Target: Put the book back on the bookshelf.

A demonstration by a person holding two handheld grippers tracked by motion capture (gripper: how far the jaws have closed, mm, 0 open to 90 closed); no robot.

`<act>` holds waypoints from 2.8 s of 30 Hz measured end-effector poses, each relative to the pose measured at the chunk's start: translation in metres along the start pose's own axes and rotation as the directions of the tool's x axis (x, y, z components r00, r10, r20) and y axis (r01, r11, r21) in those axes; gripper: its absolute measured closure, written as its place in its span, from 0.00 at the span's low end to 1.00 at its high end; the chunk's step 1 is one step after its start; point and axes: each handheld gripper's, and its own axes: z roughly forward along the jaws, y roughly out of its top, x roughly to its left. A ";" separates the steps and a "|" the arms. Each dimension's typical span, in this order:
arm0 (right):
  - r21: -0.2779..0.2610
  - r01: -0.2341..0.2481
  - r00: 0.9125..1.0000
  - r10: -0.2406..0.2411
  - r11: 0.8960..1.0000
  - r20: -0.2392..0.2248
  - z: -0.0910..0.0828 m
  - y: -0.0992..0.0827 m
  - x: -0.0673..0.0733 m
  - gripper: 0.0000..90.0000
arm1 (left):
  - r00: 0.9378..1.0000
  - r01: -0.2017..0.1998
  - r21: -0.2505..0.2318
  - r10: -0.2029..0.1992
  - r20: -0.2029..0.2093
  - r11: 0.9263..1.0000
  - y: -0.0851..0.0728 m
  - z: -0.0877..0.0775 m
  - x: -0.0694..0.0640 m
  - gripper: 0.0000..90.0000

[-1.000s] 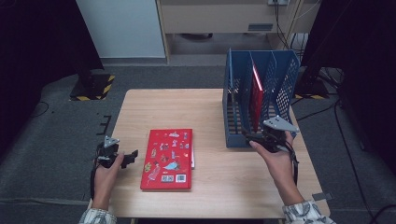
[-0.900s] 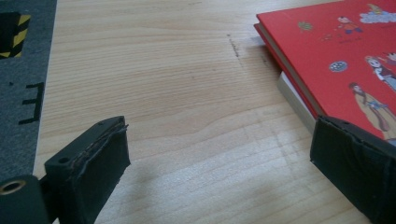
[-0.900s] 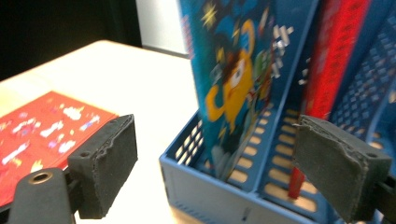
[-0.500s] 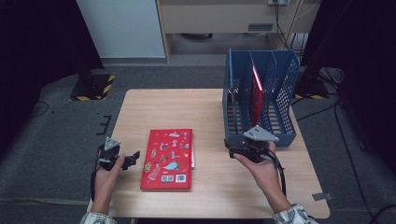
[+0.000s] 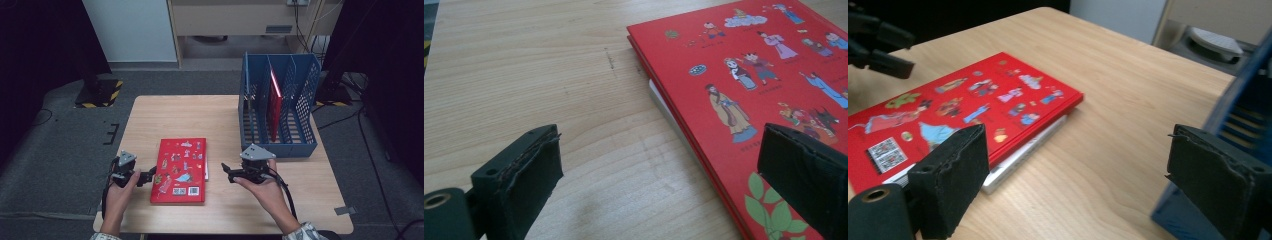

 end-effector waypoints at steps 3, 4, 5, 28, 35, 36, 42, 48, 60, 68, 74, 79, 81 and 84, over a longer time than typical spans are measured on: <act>0.012 0.017 1.000 -0.017 1.000 -0.026 0.006 -0.001 0.009 0.11 | 1.000 -0.024 0.012 0.024 0.004 1.000 0.001 0.002 -0.002 0.04; 0.021 0.026 0.999 -0.025 0.999 -0.038 0.009 -0.001 0.013 0.11 | 1.000 -0.019 0.008 0.019 0.006 1.000 0.001 0.003 -0.004 0.04; 0.025 0.032 0.998 -0.031 0.999 -0.046 0.010 -0.002 0.016 0.11 | 1.000 -0.031 0.007 0.031 0.005 0.999 0.002 0.003 -0.005 0.04; 0.183 0.095 0.980 -0.060 0.978 -0.188 0.057 -0.025 0.052 0.14 | 0.994 -0.070 0.023 0.068 0.086 0.997 0.005 0.014 -0.016 0.06; 0.209 0.109 0.975 -0.064 0.972 -0.211 0.062 -0.033 0.058 0.14 | 0.989 -0.086 0.042 0.080 0.125 0.995 0.006 0.022 -0.021 0.06; 0.212 0.105 0.974 -0.057 0.972 -0.221 0.063 -0.034 0.059 0.14 | 0.988 -0.088 0.048 0.082 0.128 0.995 0.006 0.023 -0.022 0.05; 0.223 0.100 0.968 -0.043 0.970 -0.247 0.068 -0.037 0.065 0.14 | 0.988 -0.100 0.054 0.092 0.124 0.994 0.006 0.025 -0.023 0.05; 0.222 0.087 0.965 -0.027 0.971 -0.260 0.069 -0.039 0.067 0.13 | 0.988 -0.099 0.055 0.091 0.126 0.994 0.006 0.026 -0.023 0.05; 0.236 0.078 0.965 -0.014 0.969 -0.263 0.072 -0.045 0.067 0.13 | 0.987 -0.096 0.042 0.089 0.134 0.995 0.007 0.029 -0.024 0.04; 0.249 0.071 0.964 -0.003 0.966 -0.266 0.075 -0.049 0.066 0.13 | 0.982 -0.077 0.039 0.069 0.175 0.996 0.007 0.033 -0.023 0.04; 0.253 0.065 0.961 0.008 0.965 -0.276 0.075 -0.050 0.064 0.12 | 0.979 -0.059 0.044 0.049 0.198 0.997 0.007 0.036 -0.023 0.03; 0.251 0.065 0.961 0.007 0.966 -0.276 0.076 -0.050 0.064 0.12 | 0.973 -0.046 0.040 0.036 0.227 0.998 0.007 0.040 -0.021 0.03; 0.251 0.064 0.961 0.008 0.966 -0.277 0.076 -0.050 0.064 0.12 | 0.971 -0.048 0.036 0.038 0.237 0.998 0.007 0.042 -0.021 0.02; 0.250 0.065 0.960 0.008 0.966 -0.279 0.076 -0.050 0.064 0.12 | 0.969 -0.036 0.030 0.027 0.245 0.999 0.008 0.044 -0.019 0.01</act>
